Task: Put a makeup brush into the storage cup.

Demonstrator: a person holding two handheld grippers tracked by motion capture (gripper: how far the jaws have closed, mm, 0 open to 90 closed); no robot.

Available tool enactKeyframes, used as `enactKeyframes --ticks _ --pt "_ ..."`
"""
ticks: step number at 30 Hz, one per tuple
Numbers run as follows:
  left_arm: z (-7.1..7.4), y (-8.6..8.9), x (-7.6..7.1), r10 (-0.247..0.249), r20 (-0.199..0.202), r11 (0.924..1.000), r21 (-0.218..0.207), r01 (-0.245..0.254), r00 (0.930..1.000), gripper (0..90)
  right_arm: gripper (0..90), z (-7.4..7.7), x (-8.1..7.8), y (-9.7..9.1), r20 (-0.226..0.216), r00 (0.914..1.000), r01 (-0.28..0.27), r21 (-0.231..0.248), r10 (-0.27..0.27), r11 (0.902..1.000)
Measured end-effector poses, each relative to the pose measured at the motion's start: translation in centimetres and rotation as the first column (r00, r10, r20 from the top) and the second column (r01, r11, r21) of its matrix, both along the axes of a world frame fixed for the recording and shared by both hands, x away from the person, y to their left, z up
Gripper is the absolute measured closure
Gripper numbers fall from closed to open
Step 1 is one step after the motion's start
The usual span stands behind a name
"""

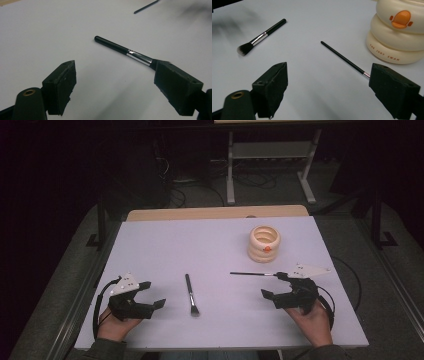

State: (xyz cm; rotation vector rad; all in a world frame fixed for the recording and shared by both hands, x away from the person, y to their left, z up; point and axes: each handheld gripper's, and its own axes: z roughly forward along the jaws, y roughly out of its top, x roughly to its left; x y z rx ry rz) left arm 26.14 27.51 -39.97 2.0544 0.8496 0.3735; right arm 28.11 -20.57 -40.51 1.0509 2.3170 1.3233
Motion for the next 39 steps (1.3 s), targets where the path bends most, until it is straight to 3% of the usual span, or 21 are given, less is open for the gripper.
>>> enactKeyframes --ticks 9,14,17,24,31,39 --pt "0.0 -0.1 0.0 -0.001 -0.002 1.0000 -0.001 0.001 1.0000 17.6 14.4 0.7 0.4 1.1 -0.044 0.9990 -0.007 0.005 0.007 1.0000" --pt "0.1 -0.1 0.0 0.000 -0.003 1.0000 -0.007 0.000 1.0000 17.6 14.4 1.4 0.6 2.1 -0.045 0.9987 -0.026 0.007 0.026 0.9996" --pt "0.1 -0.1 0.0 -0.005 -0.001 1.0000 -0.001 0.005 1.0000 17.6 14.4 1.9 0.8 3.0 -0.046 0.9980 -0.042 0.015 0.042 0.9990" --pt "0.0 -0.1 0.0 -0.008 -0.001 1.0000 -0.005 0.008 1.0000 17.6 14.7 3.0 1.2 5.9 -0.039 0.9960 -0.081 -0.013 0.080 0.9966" --pt "0.2 0.0 0.0 -0.009 0.002 0.9999 -0.008 0.009 1.0000 17.7 14.8 4.2 1.8 8.1 -0.069 0.9926 -0.102 -0.026 0.100 0.9944" --pt "0.1 -0.1 0.0 -0.015 0.002 0.9999 -0.002 0.015 0.9999 17.7 18.2 4.4 3.0 10.6 -0.095 0.9880 -0.128 -0.065 0.122 0.9896"
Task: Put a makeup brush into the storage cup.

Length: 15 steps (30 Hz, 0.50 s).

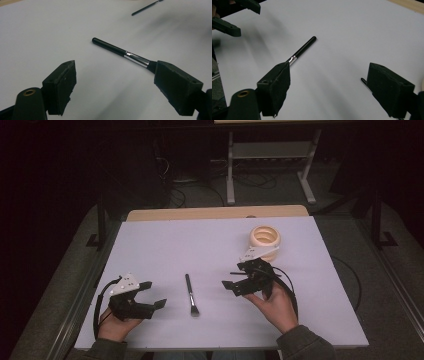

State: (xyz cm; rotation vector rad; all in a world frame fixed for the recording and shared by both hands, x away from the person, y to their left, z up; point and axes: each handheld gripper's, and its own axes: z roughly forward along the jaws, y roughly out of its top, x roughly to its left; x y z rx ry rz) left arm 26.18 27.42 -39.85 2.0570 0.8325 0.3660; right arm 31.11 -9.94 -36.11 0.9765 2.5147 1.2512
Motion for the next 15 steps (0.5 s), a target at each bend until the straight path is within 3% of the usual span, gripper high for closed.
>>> enactKeyframes --ticks 7,15 --pt "-0.1 0.0 0.1 0.002 -0.004 1.0000 -0.006 -0.002 1.0000 17.6 13.9 0.6 1.0 2.1 -0.006 0.9999 -0.015 0.003 0.015 0.9999" --pt "-0.1 -0.1 0.0 0.004 -0.004 0.9998 -0.020 -0.004 1.0000 17.6 16.3 1.1 1.7 4.2 -0.015 0.9997 -0.022 -0.015 0.021 0.9997"
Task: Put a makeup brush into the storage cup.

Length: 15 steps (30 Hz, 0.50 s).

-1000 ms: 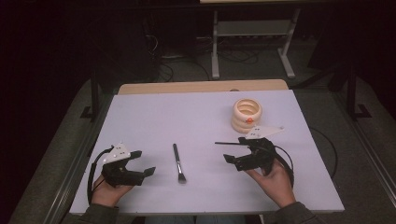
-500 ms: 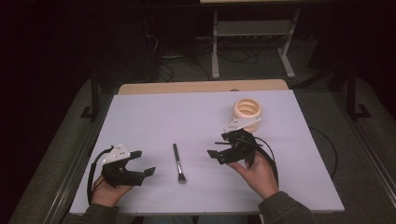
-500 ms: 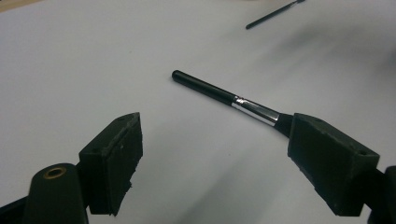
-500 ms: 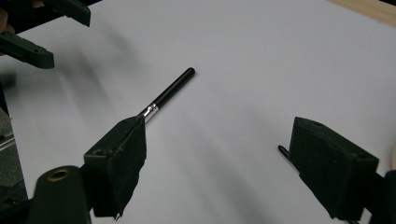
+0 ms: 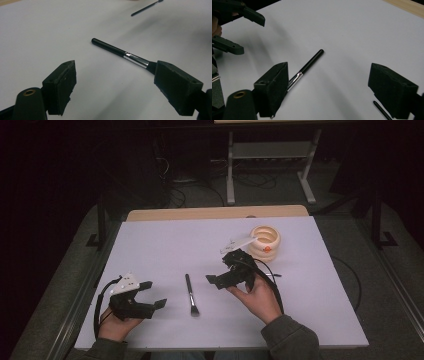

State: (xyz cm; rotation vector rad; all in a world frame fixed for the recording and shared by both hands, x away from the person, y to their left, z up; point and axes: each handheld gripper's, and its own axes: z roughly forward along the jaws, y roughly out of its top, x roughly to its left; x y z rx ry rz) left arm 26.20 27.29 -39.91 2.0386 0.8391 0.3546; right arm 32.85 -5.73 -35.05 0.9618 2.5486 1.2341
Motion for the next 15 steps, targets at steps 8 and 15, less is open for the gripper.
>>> enactKeyframes --ticks 8,15 --pt "0.0 0.0 0.0 -0.002 0.002 1.0000 0.000 0.002 1.0000 17.6 28.9 0.0 0.6 2.1 -0.009 1.0000 -0.002 -0.033 0.002 0.9994" --pt "0.0 0.0 0.0 -0.001 -0.003 1.0000 -0.002 0.000 1.0000 17.6 34.4 -0.8 0.9 4.2 -0.033 0.9994 0.006 -0.079 -0.009 0.9968"
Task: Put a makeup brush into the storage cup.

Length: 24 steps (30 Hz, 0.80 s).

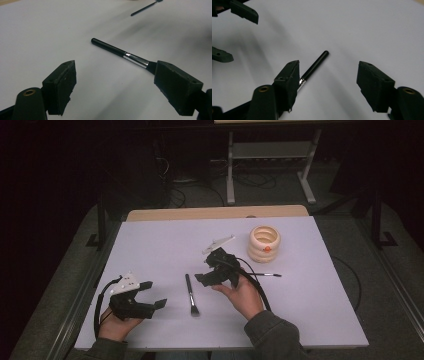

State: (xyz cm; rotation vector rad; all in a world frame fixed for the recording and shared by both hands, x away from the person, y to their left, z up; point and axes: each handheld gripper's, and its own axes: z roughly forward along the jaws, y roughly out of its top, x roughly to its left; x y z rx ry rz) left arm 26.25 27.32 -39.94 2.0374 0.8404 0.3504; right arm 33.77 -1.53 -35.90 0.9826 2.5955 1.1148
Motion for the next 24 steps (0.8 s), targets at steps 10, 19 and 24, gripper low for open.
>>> enactKeyframes --ticks 10,19,24 --pt "0.0 0.1 0.1 -0.001 -0.005 1.0000 0.007 0.001 1.0000 17.8 42.1 -1.9 0.1 2.8 -0.056 0.9982 -0.026 -0.046 0.023 0.9986" --pt "-0.1 0.0 0.2 -0.005 -0.002 1.0000 0.008 0.005 1.0000 17.8 48.2 -3.7 0.7 4.2 -0.122 0.9925 -0.005 -0.051 -0.001 0.9987" --pt "-0.1 0.1 0.2 -0.002 -0.004 1.0000 0.004 0.002 1.0000 17.8 50.7 -4.6 0.9 4.9 -0.146 0.9891 0.004 -0.071 -0.014 0.9975"
